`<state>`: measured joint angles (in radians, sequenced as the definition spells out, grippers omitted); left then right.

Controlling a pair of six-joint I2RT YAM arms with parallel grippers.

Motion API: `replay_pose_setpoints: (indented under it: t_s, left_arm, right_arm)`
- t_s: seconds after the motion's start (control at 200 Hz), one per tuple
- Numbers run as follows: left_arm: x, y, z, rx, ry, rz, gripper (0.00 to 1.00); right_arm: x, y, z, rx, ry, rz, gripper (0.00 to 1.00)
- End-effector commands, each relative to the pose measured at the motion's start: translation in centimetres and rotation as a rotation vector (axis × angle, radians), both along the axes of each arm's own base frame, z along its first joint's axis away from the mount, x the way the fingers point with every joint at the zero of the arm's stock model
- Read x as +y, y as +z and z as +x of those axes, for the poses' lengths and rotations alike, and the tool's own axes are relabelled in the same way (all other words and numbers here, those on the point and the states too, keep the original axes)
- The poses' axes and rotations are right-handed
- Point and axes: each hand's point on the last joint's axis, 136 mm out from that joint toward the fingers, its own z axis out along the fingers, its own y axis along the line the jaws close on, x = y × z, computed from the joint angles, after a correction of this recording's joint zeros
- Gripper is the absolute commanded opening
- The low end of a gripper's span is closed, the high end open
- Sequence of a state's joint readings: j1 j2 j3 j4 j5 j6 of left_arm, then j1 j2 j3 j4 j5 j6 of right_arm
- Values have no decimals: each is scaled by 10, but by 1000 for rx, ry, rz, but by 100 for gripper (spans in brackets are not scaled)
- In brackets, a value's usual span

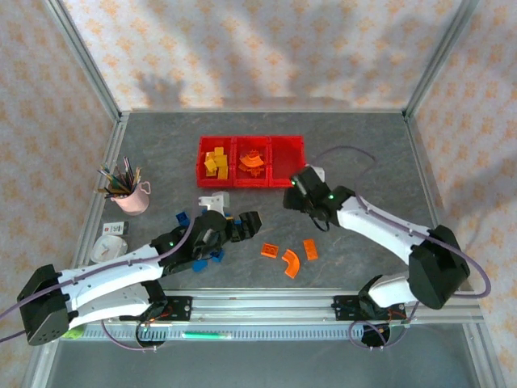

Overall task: Sort the legos into containers by color
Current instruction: Pick up the lego from the bottom-center of the table.

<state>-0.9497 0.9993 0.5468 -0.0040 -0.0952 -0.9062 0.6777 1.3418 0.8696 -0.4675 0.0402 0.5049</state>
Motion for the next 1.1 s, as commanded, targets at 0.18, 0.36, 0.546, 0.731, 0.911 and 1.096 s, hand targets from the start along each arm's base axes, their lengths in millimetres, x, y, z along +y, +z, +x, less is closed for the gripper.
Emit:
replay_pose_setpoints:
  t_s: [0.18,0.36,0.546,0.731,0.911,1.096]
  left_arm:
    - [-19,2,-7,-12,23,-55,99]
    - [-25,1,-10,-8,17,-74,99]
    - [-30,0,-12,-4,10,-68,99]
    - [-31,-1,-13,0,9,-67,99]
    - [-29,-1,-14,-3,13,-64,99]
    - [-29,-2,-13,-4,18,-65,99]
  right_arm:
    - [-20,-47,-57,174,-59,47,81]
    - [-27,-71,-84,233,-91,34,77]
    - [-26,-82,-95,249,-87,-7,69]
    - [-25,-88,-101,263,-86,-29,58]
    - [-27,-94,-107,280,-78,-79,52]
    - [-26,-99,-106,287,-65,-107,42]
